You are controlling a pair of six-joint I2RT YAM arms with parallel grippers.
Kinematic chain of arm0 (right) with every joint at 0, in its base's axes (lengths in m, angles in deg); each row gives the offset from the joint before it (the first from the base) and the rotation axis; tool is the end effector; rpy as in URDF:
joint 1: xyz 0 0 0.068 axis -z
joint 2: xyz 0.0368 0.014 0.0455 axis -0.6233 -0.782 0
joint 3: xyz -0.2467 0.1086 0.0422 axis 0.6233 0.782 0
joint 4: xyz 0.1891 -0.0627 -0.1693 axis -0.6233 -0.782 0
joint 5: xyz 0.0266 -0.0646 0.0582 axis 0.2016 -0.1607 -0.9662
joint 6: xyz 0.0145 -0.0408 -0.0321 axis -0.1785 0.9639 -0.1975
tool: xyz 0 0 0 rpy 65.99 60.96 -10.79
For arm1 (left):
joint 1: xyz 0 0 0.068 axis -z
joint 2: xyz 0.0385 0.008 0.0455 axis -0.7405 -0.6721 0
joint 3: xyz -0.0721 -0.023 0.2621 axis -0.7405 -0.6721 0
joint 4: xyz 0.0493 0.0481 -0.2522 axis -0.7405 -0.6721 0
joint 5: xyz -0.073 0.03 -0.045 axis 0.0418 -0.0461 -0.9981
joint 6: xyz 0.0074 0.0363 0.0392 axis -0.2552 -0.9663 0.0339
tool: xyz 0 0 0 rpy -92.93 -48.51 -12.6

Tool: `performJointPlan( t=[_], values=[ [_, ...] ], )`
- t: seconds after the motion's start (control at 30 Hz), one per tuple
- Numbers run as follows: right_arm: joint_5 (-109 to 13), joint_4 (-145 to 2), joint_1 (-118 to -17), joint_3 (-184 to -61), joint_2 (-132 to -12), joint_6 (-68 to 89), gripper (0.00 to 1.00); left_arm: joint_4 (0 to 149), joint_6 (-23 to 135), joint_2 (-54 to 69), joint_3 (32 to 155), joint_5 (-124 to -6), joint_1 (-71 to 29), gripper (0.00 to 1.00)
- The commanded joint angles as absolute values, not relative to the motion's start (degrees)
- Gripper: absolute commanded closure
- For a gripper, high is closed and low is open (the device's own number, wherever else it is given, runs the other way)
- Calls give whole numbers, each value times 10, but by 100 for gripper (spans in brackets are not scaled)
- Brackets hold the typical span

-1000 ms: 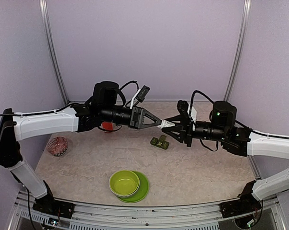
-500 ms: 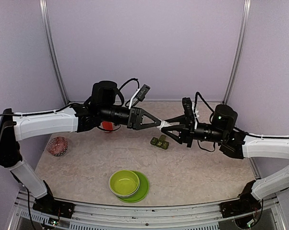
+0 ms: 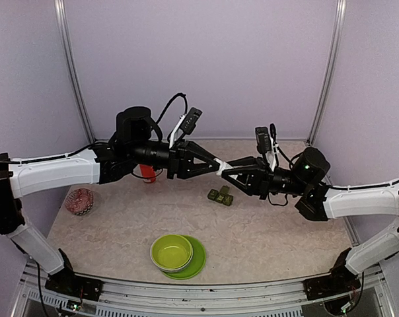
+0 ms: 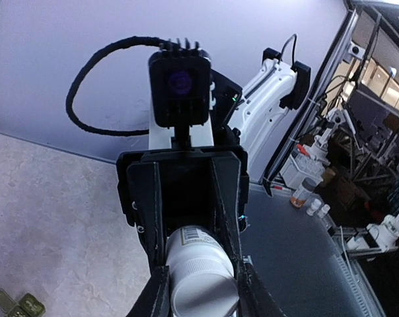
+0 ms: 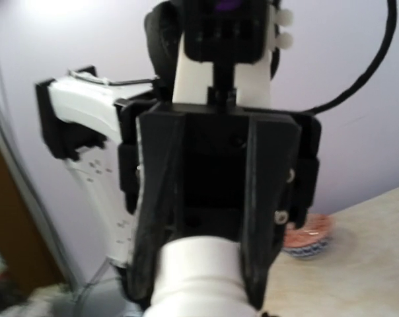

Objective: Sort the pills into containers
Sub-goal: Screw the lid of the pill bottle onto the pill bottle.

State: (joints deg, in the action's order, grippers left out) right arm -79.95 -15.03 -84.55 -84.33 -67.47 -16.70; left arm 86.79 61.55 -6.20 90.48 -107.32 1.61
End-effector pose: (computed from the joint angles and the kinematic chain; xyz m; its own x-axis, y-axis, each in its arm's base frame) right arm 0.1810 0.2202 0.2918 -0.3788 0.2225 -0.8983 -0.9242 -0.0408 0.3796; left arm 0.2161 -0.2941 0.3408 -0.3474 0.1169 -0.9304 0.9220 -0.1382 -0.3616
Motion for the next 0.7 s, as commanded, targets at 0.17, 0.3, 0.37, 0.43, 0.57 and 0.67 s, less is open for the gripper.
performJointPlan(
  t=[0.17, 0.3, 0.37, 0.43, 0.57, 0.67],
  values=[
    [-830, 2, -855, -857, -766, -438, 88, 771, 412, -65, 926, -1173, 98, 100],
    [-833, 57, -852, -853, -785, -505, 88, 757, 373, -57, 926, -1191, 101, 100],
    [-833, 75, -852, -851, -792, -532, 88, 741, 348, -53, 929, -1192, 104, 100],
    [-828, 98, -851, -847, -798, -557, 88, 732, 332, -47, 930, -1186, 105, 100],
    [-825, 104, -850, -844, -799, -564, 88, 738, 339, -35, 923, -1159, 101, 75],
    [-828, 55, -848, -848, -786, -521, 88, 787, 399, -25, 904, -1135, 90, 52]
  ],
)
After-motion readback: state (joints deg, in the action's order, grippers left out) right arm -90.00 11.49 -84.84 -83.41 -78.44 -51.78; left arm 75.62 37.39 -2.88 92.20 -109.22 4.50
